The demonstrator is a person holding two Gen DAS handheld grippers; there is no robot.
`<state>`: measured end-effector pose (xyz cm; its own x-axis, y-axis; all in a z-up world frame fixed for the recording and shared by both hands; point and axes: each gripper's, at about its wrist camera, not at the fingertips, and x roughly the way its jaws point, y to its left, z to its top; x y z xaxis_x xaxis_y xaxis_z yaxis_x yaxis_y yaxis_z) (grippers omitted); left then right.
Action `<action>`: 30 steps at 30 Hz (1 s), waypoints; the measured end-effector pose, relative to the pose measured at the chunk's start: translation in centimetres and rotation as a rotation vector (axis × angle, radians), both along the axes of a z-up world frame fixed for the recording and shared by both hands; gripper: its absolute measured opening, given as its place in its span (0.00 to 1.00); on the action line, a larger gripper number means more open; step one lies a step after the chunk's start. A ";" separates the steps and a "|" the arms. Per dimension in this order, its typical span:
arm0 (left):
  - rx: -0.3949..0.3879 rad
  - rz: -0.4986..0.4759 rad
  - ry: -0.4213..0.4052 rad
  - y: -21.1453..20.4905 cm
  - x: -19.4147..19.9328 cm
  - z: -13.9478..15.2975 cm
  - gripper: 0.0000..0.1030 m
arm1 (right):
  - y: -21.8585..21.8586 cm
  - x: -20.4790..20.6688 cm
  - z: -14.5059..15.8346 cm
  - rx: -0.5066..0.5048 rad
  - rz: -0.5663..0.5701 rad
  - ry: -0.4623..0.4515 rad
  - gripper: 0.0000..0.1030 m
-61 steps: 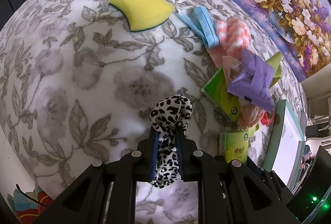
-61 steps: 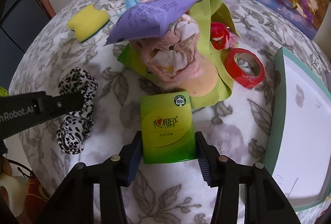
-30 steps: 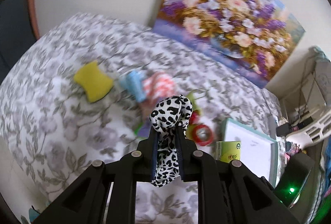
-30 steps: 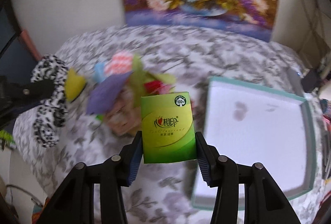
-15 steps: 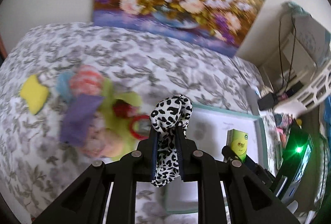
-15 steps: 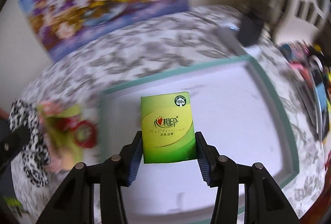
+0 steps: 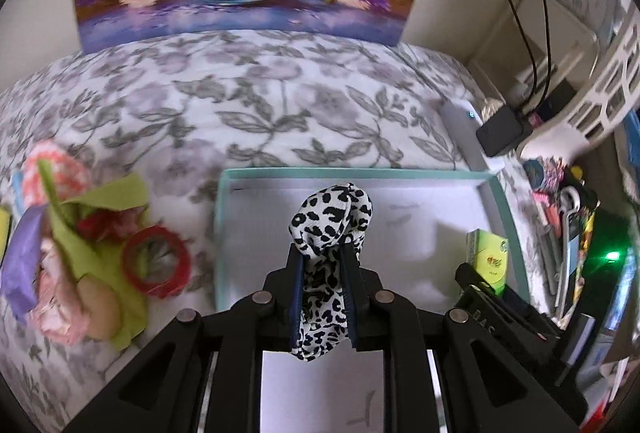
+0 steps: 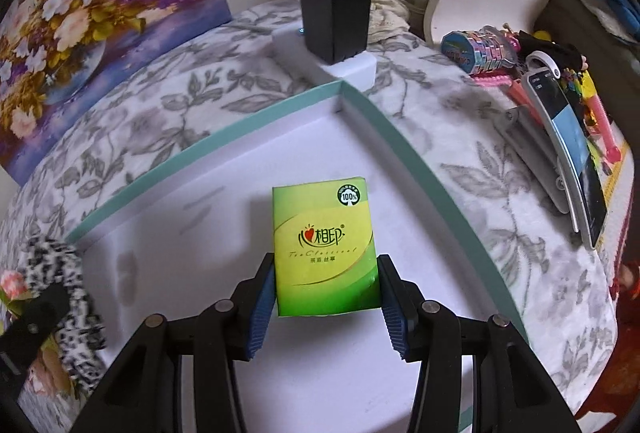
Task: Organize soft objects
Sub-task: 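Carry the scrunchie with the left tool while the right tool carries the tissue pack into the tray, then open the left tool over the tray while the right tool releases the tissue pack there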
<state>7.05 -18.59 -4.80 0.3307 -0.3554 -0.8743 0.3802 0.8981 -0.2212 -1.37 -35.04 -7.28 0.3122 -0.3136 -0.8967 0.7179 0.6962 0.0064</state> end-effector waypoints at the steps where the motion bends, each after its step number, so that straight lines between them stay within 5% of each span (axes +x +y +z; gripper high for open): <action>1: 0.007 -0.007 -0.002 -0.4 0.1 -0.2 0.18 | -0.1 0.1 0.0 -0.006 -0.001 0.000 0.50; 7: -0.015 -0.003 0.020 -1.0 0.5 -1.1 0.20 | 0.0 0.2 -0.3 -0.007 0.017 0.018 0.50; 10: 0.002 0.011 0.020 -0.7 0.7 -1.1 0.47 | 0.1 0.3 -0.3 -0.010 0.021 0.022 0.51; 12: -0.001 0.028 0.015 -0.2 0.9 -0.9 0.76 | 0.2 0.3 -0.2 -0.008 0.037 0.014 0.59; 18: 0.002 0.061 -0.013 0.9 1.2 -0.5 0.93 | 0.9 0.6 0.2 -0.023 0.077 0.005 0.69; 20: 0.015 0.085 -0.033 1.5 1.3 -0.3 0.93 | 1.1 0.7 0.3 -0.026 0.093 0.003 0.71; 27: 0.016 0.141 -0.092 3.3 1.6 0.9 0.97 | 1.9 0.8 0.2 0.008 0.148 -0.027 0.98; 30: 0.009 0.158 -0.099 4.0 1.6 1.2 1.00 | 2.3 0.8 0.1 0.021 0.163 -0.032 0.99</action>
